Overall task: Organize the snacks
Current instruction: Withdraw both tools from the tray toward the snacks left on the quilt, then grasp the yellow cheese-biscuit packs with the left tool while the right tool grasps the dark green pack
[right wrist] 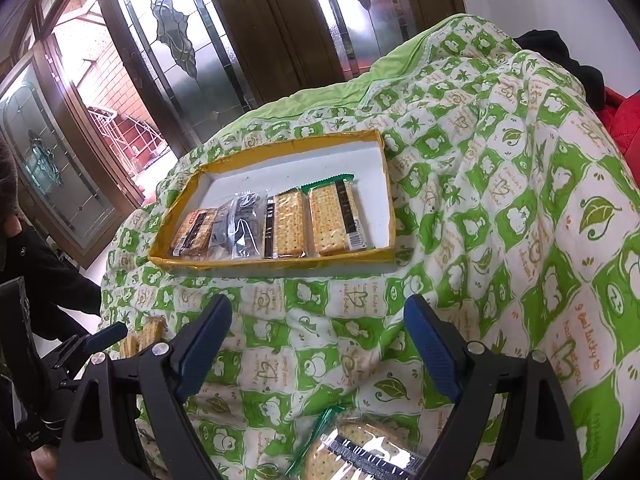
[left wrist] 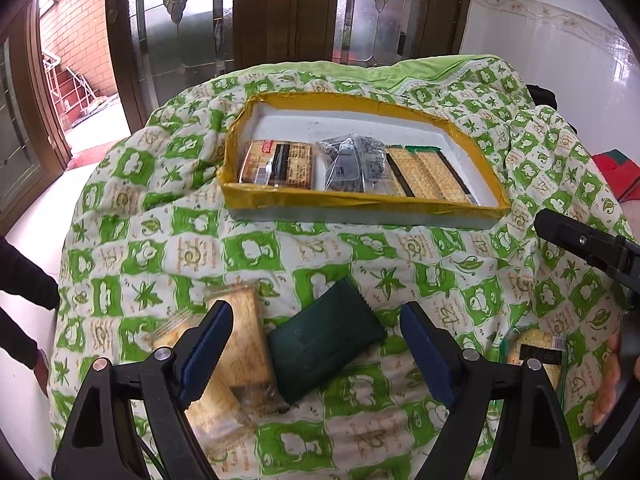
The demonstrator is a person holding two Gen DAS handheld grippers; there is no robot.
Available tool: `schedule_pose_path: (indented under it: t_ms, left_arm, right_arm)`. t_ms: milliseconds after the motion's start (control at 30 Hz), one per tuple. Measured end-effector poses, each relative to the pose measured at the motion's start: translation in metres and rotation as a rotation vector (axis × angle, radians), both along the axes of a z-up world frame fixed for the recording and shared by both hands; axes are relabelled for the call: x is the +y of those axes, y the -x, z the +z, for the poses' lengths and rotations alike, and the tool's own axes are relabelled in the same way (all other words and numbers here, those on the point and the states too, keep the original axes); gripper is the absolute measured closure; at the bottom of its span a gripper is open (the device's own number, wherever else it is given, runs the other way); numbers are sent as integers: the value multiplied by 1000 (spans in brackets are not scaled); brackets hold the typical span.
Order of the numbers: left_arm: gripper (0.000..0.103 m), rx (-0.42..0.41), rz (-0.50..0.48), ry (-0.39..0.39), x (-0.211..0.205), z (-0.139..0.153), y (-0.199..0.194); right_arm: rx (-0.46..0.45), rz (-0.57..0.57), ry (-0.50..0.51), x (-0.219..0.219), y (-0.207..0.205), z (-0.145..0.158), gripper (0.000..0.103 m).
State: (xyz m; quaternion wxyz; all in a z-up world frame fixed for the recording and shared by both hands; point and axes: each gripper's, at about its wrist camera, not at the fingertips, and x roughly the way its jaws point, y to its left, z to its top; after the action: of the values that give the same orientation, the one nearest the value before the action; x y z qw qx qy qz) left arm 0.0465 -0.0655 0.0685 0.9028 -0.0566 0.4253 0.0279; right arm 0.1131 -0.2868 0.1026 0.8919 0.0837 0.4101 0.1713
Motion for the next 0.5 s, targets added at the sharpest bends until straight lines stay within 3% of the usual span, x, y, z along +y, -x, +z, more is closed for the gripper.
schedule_pose_path:
  t_ms: [500]
  left_arm:
    - [15, 29, 86, 76, 32, -10, 37]
  right_arm:
    - [1, -2, -4, -2, 7, -1, 15]
